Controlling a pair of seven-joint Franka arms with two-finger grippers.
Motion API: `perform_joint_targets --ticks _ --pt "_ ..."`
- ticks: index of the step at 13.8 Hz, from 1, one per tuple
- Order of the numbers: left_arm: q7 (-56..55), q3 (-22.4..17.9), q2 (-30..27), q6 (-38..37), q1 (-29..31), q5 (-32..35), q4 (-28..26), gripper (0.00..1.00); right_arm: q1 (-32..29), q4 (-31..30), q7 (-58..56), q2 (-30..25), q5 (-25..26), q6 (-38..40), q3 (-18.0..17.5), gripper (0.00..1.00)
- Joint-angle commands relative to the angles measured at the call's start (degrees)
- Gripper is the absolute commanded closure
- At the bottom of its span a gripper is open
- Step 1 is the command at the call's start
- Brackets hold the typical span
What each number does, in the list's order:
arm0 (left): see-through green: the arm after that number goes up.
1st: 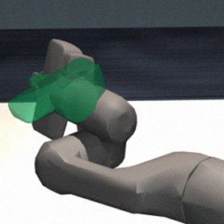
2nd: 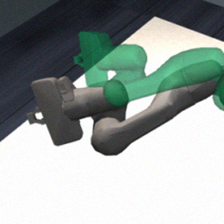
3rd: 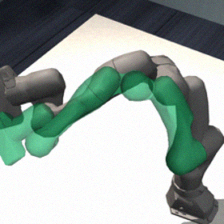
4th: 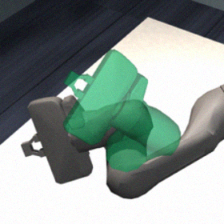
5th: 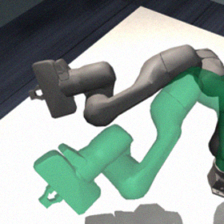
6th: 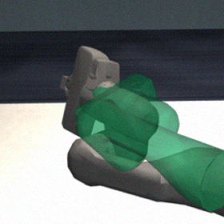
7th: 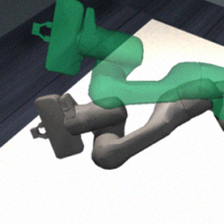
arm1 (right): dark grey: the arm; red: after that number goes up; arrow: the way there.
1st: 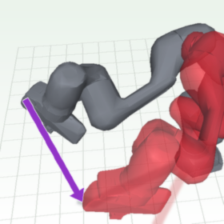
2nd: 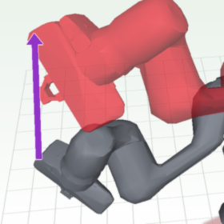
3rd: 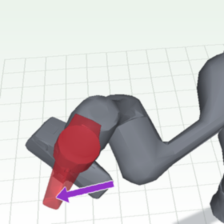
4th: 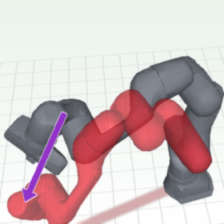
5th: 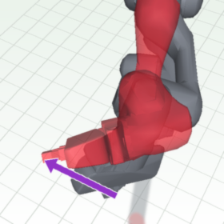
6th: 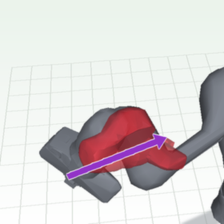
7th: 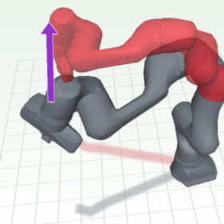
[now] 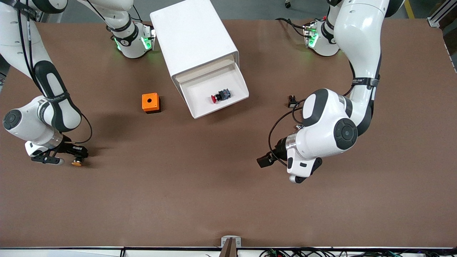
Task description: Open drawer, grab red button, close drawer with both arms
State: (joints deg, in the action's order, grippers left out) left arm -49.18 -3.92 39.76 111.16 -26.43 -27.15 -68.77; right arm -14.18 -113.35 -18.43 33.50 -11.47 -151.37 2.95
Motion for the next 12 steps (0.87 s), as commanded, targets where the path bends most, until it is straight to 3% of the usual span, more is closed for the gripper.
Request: perform_joint_targets --ticks 1,8,12 --pt "-0.57 -0.21 -1.35 0.9 -1.34 1.22 -1.9 0.0 0.29 0.5 0.24 -0.54 -0.04 2.3 -0.05 1.0" --pt "-0.57 -0.21 -0.65 0.99 -1.6 1.92 -1.9 0.0 5.38 0.5 20.51 -12.66 2.05 21.8 -0.05 1.0" --pt "-0.48 -0.3 -0.65 0.99 -1.6 1.93 -1.98 0.0 7.05 1.38 28.79 -13.99 4.7 25.33 -0.4 1.0"
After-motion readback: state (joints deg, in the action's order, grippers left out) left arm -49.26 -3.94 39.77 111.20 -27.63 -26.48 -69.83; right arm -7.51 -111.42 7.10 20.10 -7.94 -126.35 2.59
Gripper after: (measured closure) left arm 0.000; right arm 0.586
